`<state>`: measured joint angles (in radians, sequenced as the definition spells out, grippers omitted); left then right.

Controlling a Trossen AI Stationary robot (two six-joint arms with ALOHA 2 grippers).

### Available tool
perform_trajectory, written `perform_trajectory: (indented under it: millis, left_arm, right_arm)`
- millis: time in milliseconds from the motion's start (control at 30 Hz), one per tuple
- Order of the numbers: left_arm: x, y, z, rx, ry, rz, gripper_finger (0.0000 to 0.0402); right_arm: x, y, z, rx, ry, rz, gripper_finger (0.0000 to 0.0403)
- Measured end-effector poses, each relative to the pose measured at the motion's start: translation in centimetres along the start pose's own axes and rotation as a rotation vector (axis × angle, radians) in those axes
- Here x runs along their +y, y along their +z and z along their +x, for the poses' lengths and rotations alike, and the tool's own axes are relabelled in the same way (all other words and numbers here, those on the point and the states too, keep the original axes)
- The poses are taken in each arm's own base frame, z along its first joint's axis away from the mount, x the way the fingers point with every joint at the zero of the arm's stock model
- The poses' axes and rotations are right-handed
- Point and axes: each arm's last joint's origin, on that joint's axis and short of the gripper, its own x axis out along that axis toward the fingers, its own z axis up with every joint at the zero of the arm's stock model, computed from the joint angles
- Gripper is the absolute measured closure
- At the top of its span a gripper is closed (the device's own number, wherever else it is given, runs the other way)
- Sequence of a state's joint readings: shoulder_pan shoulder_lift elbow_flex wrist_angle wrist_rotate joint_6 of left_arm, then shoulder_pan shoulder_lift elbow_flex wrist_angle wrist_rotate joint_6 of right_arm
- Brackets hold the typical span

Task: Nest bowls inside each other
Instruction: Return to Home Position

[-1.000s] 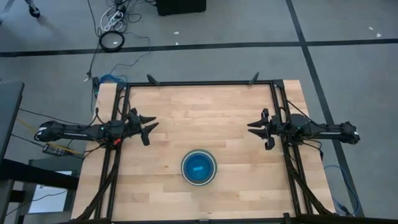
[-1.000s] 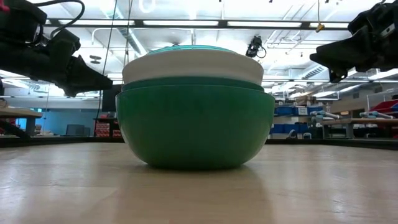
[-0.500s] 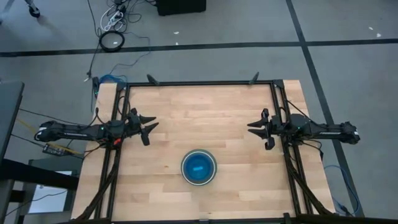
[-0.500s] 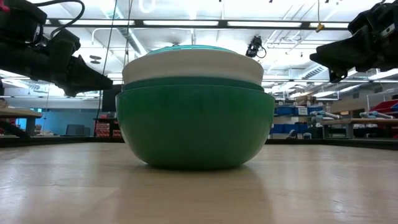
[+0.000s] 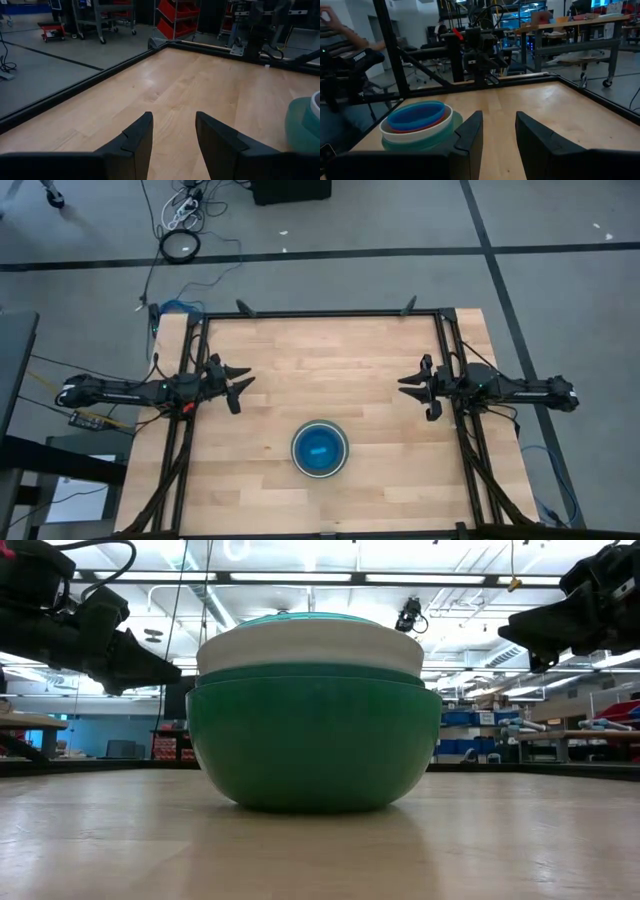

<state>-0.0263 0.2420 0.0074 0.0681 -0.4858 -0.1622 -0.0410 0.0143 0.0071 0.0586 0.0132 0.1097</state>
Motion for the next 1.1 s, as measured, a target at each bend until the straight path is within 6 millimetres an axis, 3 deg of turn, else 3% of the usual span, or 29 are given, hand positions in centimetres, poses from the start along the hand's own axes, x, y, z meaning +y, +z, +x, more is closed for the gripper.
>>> perform_trajectory:
  millis: [1100]
  left_arm:
    - [-0.42, 0.09, -0.15, -0.009, -0.047, -0.002, 0.0245]
  right_arm:
    - [0.00, -0.01, 0.00, 0.000, 0.000, 0.000, 0.0298]
